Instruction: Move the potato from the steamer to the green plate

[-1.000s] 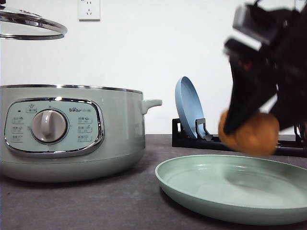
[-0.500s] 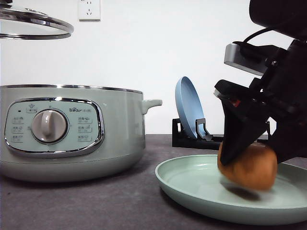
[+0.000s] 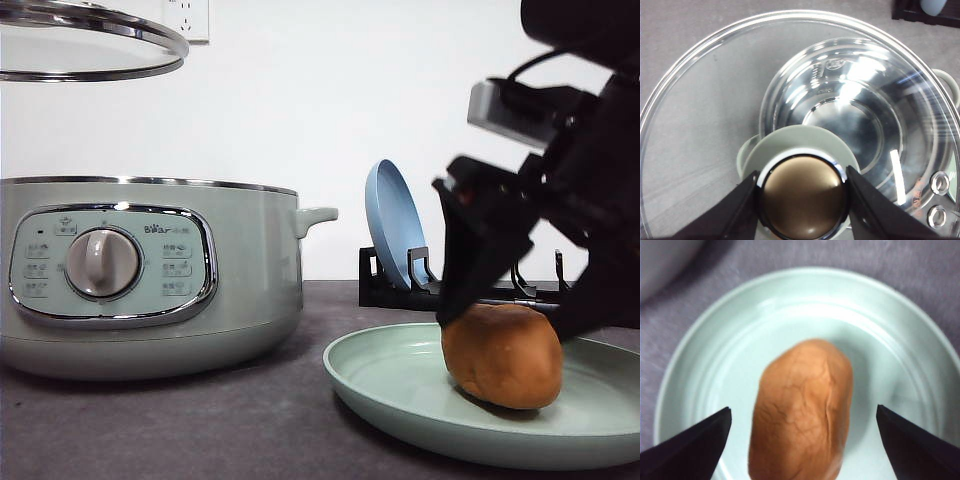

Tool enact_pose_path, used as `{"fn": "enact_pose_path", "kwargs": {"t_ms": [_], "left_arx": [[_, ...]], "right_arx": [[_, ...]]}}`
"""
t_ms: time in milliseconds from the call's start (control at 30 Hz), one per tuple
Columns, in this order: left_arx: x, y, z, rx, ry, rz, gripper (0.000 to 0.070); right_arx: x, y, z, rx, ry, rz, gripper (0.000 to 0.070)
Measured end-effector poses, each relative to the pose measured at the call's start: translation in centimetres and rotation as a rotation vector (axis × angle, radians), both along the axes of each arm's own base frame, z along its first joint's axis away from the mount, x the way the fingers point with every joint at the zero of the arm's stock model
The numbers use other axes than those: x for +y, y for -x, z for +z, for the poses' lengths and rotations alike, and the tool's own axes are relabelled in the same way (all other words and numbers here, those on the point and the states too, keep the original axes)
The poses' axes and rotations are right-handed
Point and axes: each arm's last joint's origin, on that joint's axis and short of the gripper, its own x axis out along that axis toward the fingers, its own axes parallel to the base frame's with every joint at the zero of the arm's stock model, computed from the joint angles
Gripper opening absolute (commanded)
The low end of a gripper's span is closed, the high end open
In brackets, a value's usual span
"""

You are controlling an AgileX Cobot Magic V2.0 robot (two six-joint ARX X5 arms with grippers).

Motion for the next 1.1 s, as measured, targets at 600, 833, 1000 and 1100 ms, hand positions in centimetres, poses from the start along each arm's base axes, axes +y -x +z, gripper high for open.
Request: {"fn": "enact_pose_path", "kwargs": {"t_ms": [600, 833, 1000, 1100], "left_arx": [[-4.2, -2.2, -1.8, 0.037, -0.012, -0.138, 0.0002], [-5.8, -4.1, -3.3, 0.07, -0.022, -0.167, 0.0002], [-6.5, -5.6, -4.6, 0.094, -0.032, -0.167, 0.0002], [-6.8, -6.2, -5.2, 0.116, -0.039, -0.169, 0.0002]], "right_arx": [[-1.0, 1.3, 10.5, -0.265, -0.142, 0.036, 0.0591], [-2.1, 2.6, 11.6, -0.309, -0.144, 0.018, 0.059], [-2.4, 3.1, 11.9, -0.324, -0.151, 0.015, 0.059], [-2.6, 3.2, 12.0, -0.332, -0.142, 0.012, 0.059]]}}
